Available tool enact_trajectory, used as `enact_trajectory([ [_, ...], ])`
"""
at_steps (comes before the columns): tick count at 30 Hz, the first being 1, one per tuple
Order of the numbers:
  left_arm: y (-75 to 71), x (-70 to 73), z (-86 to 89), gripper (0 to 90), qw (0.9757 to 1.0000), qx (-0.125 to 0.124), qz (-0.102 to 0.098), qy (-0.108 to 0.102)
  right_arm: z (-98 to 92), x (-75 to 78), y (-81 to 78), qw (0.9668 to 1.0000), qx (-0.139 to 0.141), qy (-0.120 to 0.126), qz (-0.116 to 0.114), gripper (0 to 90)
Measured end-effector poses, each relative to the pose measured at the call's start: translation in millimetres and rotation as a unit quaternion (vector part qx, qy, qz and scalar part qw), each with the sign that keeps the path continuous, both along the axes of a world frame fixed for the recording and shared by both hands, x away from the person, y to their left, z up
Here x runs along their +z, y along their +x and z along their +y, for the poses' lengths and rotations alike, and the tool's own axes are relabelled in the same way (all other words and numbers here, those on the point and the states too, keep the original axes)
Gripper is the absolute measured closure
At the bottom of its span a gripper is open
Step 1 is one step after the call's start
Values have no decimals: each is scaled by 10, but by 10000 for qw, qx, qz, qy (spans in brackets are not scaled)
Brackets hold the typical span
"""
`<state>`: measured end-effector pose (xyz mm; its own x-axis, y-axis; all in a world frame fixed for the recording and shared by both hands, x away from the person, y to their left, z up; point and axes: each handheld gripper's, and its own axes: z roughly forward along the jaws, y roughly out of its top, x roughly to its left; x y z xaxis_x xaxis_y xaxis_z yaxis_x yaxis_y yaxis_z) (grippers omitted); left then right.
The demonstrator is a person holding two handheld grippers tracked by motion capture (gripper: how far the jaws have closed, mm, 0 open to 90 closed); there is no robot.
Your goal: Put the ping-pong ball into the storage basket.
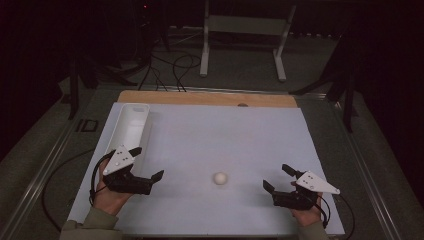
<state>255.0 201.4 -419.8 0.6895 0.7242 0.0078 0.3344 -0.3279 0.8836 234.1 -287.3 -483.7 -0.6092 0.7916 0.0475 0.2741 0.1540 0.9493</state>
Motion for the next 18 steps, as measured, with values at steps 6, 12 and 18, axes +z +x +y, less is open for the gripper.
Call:
enact_trajectory([
  [6,35,22,-68,0,9999,-85,17,65,-4,-1,-5,10000,6,15,-5,90],
  [12,66,25,-140,0,9998,-160,61,124,-12,-2,0,10000,-18,48,31,90],
  [18,91,34,-200,0,9995,-245,84,192,-7,-2,-2,10000,-22,36,39,91],
])
